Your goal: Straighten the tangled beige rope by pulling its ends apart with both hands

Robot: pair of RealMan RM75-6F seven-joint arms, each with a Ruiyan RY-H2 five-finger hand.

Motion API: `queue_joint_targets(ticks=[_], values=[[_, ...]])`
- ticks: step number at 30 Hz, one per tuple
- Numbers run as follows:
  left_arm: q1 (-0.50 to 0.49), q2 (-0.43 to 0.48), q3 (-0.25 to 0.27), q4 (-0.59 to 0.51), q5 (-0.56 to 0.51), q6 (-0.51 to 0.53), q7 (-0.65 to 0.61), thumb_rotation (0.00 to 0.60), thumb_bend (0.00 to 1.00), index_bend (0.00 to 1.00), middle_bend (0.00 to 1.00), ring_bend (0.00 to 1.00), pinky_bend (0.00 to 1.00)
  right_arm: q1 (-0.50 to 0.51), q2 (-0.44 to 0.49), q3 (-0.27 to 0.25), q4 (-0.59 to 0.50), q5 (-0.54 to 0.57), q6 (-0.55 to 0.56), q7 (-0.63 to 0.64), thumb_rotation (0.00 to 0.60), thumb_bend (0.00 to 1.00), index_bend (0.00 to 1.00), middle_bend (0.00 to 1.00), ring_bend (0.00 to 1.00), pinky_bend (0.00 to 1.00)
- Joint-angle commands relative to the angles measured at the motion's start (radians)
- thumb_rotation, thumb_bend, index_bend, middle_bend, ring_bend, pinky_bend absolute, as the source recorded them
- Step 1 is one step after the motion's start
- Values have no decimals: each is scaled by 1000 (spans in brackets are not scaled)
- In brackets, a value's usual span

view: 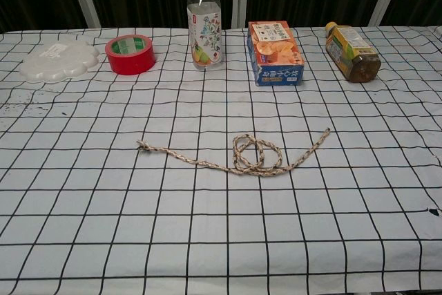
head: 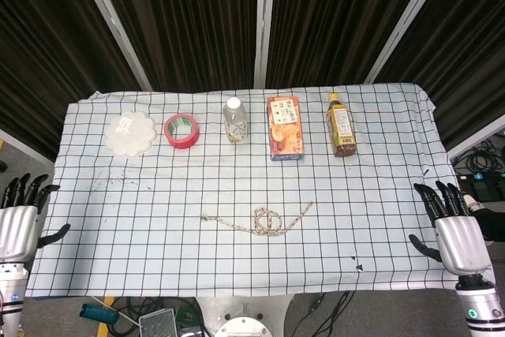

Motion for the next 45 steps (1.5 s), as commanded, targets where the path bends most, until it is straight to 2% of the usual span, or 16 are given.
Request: queue_joint_targets(ticks=[1,6,9,10,14,16,20,29,45], values=[[4,1,-1,1,-10,-2,3,591,102,262,118,0,0,10,-1,11,-1,-3,-16,2,600,113,70,146,0,10],[8,1,0,-6,-11,1,6,591,103,262,118,0,0,66,-4,26,-1,-28,-96,13,600,113,110,166,0,10],[9,0,0,-11,-10,1,9,590,103,262,118,0,0,140,-26,40,9,-52,-198,-1,600,114,205,181,0,10],[10,2,1,-12,-9,1,10,589,103,262,118,0,0,165,-39,44,15,-56,-234,-11,600,118,264,185,0,10],[13,5,3,-16,-5,4,11,590,103,262,118,0,0,284,-142,74,78,-54,-393,-60,600,157,419,197,0,10],[14,5,3,-15,-10,1,9,591,102,262,118,0,0,327,-197,86,117,-44,-447,-79,600,172,454,199,0,10],[11,6,4,-11,-25,-22,5,590,102,262,118,0,0,391,-315,92,208,-28,-528,-120,600,197,468,200,0,11],[-9,1,-2,18,-39,-65,-21,589,103,262,118,0,0,439,-478,70,367,-23,-563,-169,600,296,469,198,0,11],[-19,-9,-5,49,-44,-87,-55,592,103,262,118,0,0,463,-545,41,444,-1,-581,-186,600,321,472,197,0,0]])
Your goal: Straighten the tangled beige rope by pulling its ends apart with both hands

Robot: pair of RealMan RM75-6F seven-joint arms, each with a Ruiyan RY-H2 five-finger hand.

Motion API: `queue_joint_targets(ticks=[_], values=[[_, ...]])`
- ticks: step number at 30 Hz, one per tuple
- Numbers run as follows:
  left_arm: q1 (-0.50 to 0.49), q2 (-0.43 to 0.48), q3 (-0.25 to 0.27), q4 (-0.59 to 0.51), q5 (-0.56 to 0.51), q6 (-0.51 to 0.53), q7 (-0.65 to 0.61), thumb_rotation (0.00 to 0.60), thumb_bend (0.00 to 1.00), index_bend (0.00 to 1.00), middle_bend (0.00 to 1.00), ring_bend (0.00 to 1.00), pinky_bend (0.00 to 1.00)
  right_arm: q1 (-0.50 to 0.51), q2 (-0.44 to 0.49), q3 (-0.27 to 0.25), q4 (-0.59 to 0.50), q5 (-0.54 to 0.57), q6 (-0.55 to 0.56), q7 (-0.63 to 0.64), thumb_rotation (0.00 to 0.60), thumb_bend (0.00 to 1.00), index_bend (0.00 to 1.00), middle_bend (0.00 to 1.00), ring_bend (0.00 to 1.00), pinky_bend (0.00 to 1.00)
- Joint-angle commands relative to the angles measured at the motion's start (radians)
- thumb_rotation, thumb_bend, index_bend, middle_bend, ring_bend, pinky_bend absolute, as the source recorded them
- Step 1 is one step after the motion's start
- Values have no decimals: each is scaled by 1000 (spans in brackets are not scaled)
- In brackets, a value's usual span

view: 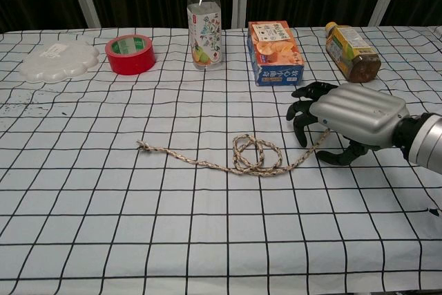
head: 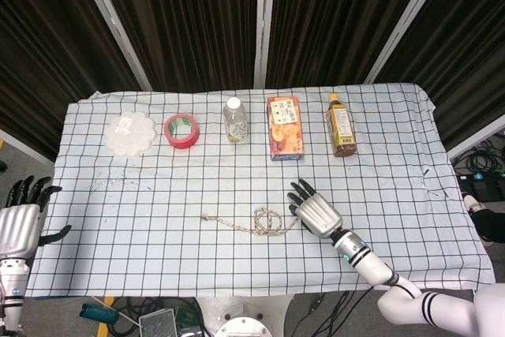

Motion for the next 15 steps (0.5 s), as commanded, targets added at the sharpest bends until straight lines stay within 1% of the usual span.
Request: queue_joint_targets(ticks=[1,15], values=[[0,-1,0,2,0,0,-3,592,103,262,118,0,0,3,-5,-2,4,4,-3,-1,600,324,472,197,0,0],[2,-6,-2,18,-6,-3,-28,591,103,261,118,0,0,15,-35,2,34,37,-3,-19,600,357,475,204,0,0]])
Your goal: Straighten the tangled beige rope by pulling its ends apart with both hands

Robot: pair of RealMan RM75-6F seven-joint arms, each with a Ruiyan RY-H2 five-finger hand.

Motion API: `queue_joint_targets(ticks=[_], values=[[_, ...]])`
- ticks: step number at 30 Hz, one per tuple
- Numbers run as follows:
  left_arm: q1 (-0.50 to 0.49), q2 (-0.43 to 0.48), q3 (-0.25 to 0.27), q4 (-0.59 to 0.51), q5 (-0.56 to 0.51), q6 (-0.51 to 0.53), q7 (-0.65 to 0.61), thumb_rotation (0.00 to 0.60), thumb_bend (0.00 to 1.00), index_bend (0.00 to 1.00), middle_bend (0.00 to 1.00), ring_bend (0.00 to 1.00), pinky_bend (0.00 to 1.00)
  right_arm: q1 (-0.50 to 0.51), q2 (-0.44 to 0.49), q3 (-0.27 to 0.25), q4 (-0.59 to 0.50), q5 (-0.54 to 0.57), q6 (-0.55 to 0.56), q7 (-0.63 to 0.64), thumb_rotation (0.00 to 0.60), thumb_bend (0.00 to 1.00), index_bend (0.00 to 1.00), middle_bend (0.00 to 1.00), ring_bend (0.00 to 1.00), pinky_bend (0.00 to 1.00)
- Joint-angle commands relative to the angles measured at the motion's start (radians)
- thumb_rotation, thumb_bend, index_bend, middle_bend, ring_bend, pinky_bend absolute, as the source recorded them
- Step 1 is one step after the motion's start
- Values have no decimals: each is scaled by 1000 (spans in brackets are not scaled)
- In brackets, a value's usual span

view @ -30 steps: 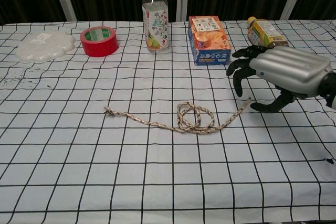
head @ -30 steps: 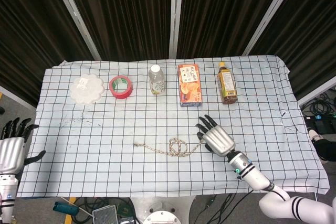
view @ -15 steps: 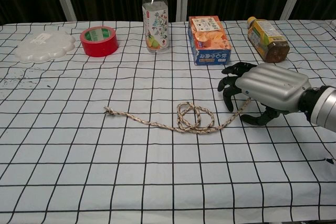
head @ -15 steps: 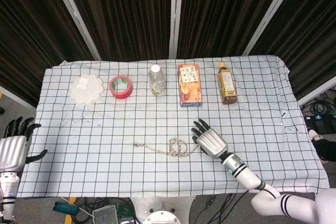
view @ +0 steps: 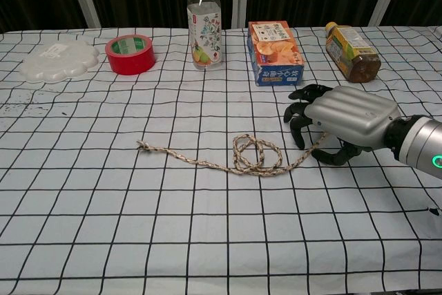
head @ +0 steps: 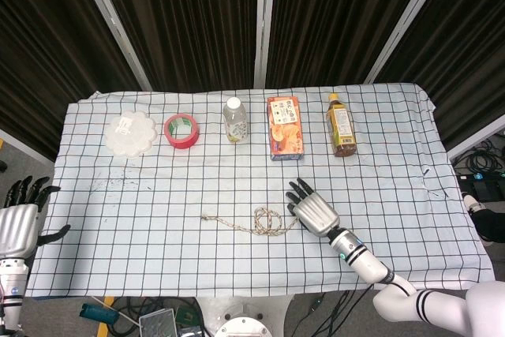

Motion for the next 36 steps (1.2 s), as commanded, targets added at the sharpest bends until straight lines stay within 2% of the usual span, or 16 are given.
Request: queue_joint_targets(ticks=[1,14,26,36], values=[[1,0,0,3,0,1,-4,591,103,261,118,0,0,1,-3,2,2,6,1,-3,600,357,476,205,0,0],[1,-6,0,15,-3,-2,-11,590,103,262,118,0,0,10,-9,1,8,26,0,-17,600,376,522,221,0,0],[-1,-9,1,23,2,-5,-15,589,103,259,118,0,0,14,-19,-1,20,38,3,-20,600,399,611,249,0,0],[-35,8,0,24,47,-32,-14,589,102,259,118,0,0,5,12,4,-23,42,35,-33,600,467,664,259,0,0]])
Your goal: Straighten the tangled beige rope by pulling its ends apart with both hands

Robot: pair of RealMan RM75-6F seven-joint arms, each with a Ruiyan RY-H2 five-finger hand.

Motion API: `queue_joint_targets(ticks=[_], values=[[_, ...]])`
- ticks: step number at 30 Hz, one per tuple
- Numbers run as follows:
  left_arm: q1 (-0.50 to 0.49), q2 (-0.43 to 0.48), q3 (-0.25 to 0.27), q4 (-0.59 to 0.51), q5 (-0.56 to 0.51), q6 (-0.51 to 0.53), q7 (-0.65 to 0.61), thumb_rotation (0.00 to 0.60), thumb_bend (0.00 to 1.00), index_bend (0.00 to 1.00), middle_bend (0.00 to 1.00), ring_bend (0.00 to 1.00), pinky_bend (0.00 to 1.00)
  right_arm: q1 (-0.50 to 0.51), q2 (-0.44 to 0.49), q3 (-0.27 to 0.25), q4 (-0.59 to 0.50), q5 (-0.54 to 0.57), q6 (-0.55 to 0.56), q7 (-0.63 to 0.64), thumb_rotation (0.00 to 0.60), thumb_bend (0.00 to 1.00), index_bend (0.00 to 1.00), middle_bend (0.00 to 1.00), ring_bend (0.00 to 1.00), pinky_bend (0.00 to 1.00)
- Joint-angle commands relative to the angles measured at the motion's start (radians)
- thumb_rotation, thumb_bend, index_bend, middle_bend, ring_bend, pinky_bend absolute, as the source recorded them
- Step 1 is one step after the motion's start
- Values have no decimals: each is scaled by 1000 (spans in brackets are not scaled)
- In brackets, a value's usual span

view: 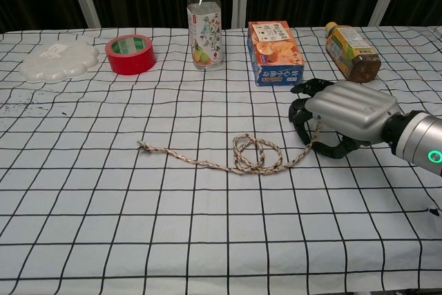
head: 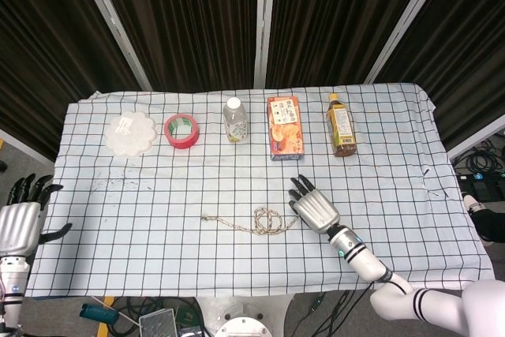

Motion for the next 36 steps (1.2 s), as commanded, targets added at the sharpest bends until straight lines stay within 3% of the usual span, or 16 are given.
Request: queue_joint_targets(ticks=[1,9,17,24,28,36], values=[[-26,11,0,-3,28,-27,-7,590,102,259,118,0,0,-5,28,5,-38,5,13,-13,600,471,665,259,0,0],[-222,18,-13,7,159,-242,-128,589,123,297,129,0,0,-17,161,59,-233,78,43,-121,600,488,688,259,0,0],[-440,-124,-32,97,180,-490,-281,600,201,448,182,3,0,-14,186,91,-310,187,37,-217,600,489,690,257,0,0],[-513,-215,-15,74,171,-557,-179,583,201,456,183,3,0,-9,170,93,-325,220,48,-253,600,489,690,255,0,0],[-529,-263,-5,47,144,-571,-109,513,188,457,182,3,0,-9,159,86,-319,229,51,-251,600,489,690,255,0,0],[-554,-390,6,86,89,-571,52,475,164,458,182,3,0,-17,148,71,-317,234,67,-248,600,495,690,255,0,0]])
